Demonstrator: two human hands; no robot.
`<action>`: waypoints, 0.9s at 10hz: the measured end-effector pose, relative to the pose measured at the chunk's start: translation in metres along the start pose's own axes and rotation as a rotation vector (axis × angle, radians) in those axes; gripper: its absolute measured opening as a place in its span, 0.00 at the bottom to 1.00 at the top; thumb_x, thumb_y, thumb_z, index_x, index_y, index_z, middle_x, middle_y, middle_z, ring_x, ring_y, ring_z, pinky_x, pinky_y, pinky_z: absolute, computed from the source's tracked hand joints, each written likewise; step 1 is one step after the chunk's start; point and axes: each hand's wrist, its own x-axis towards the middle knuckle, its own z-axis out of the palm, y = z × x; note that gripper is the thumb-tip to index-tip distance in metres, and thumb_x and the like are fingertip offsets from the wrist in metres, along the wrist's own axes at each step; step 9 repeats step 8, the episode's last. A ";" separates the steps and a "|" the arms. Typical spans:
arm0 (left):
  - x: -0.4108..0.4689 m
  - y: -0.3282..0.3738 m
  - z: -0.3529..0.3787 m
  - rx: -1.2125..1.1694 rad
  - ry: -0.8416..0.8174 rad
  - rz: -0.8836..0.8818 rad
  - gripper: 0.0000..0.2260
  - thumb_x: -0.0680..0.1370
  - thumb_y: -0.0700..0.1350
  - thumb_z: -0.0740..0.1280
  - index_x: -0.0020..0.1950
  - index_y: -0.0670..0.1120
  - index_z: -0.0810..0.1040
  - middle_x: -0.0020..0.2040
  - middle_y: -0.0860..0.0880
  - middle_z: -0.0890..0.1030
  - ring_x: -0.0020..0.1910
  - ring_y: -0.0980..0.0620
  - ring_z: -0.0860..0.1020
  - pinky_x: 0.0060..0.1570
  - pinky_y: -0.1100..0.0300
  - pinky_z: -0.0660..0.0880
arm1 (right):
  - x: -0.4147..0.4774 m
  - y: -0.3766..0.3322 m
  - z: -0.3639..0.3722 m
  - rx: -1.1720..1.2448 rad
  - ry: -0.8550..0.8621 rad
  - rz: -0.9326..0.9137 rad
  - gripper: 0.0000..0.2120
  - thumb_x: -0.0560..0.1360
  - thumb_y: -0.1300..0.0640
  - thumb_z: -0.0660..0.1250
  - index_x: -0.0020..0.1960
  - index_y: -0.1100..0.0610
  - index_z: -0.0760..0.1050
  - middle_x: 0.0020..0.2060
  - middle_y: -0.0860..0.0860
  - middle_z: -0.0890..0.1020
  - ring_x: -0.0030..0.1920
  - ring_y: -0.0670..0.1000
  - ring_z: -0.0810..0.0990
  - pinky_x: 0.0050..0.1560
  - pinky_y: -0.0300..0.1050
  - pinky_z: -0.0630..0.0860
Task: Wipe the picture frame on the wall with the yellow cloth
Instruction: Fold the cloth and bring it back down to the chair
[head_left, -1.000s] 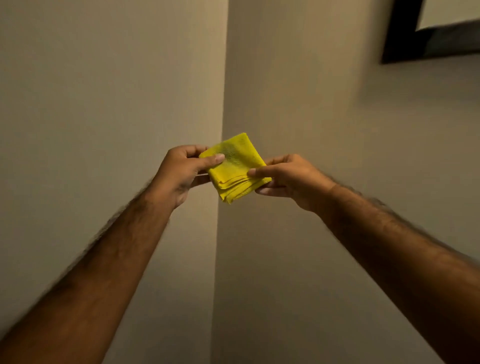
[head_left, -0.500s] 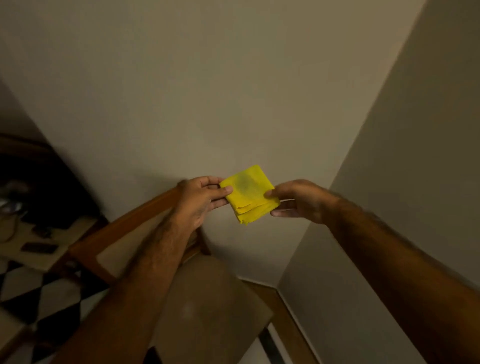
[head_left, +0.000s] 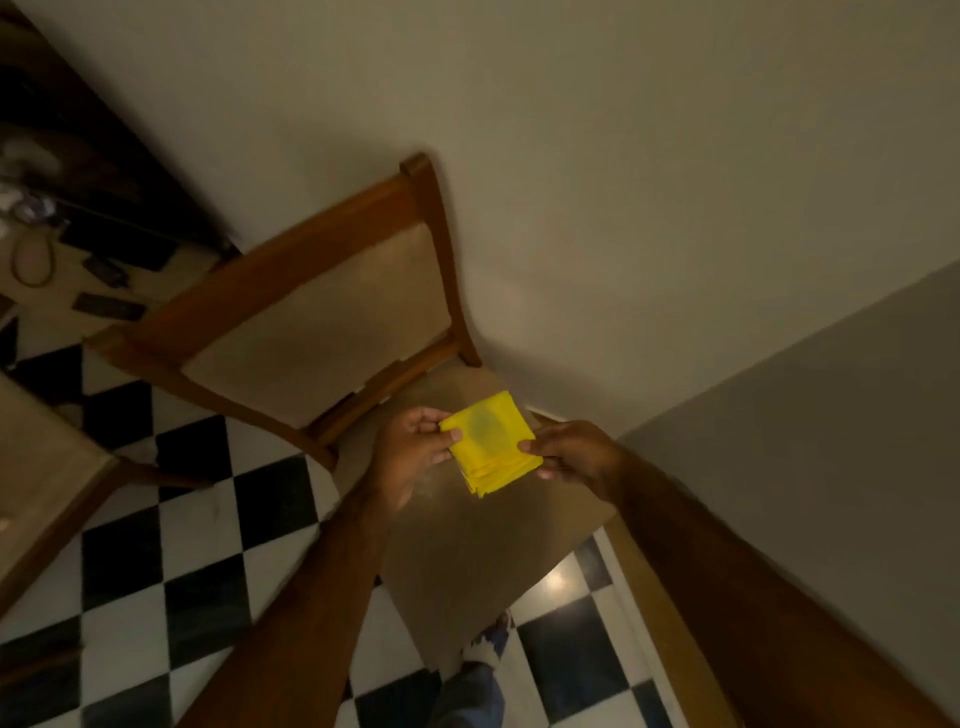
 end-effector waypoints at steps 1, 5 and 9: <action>0.041 -0.074 -0.008 0.022 0.051 -0.097 0.12 0.74 0.32 0.71 0.57 0.33 0.78 0.45 0.42 0.84 0.45 0.44 0.83 0.42 0.58 0.83 | 0.048 0.047 0.013 -0.033 0.092 -0.007 0.17 0.70 0.61 0.78 0.55 0.68 0.83 0.44 0.60 0.84 0.42 0.54 0.82 0.42 0.42 0.81; 0.107 -0.234 -0.018 0.643 0.221 -0.112 0.09 0.72 0.42 0.76 0.50 0.41 0.82 0.47 0.43 0.86 0.40 0.51 0.81 0.40 0.64 0.77 | 0.173 0.180 0.059 -0.380 0.195 0.034 0.12 0.75 0.54 0.74 0.54 0.60 0.82 0.49 0.54 0.83 0.55 0.56 0.84 0.47 0.40 0.75; 0.089 -0.194 0.003 1.406 0.103 0.344 0.31 0.77 0.54 0.69 0.76 0.44 0.66 0.76 0.40 0.68 0.75 0.40 0.67 0.72 0.43 0.64 | 0.142 0.159 0.053 -1.073 0.458 -0.246 0.38 0.79 0.39 0.60 0.80 0.61 0.57 0.78 0.61 0.65 0.78 0.62 0.64 0.74 0.61 0.63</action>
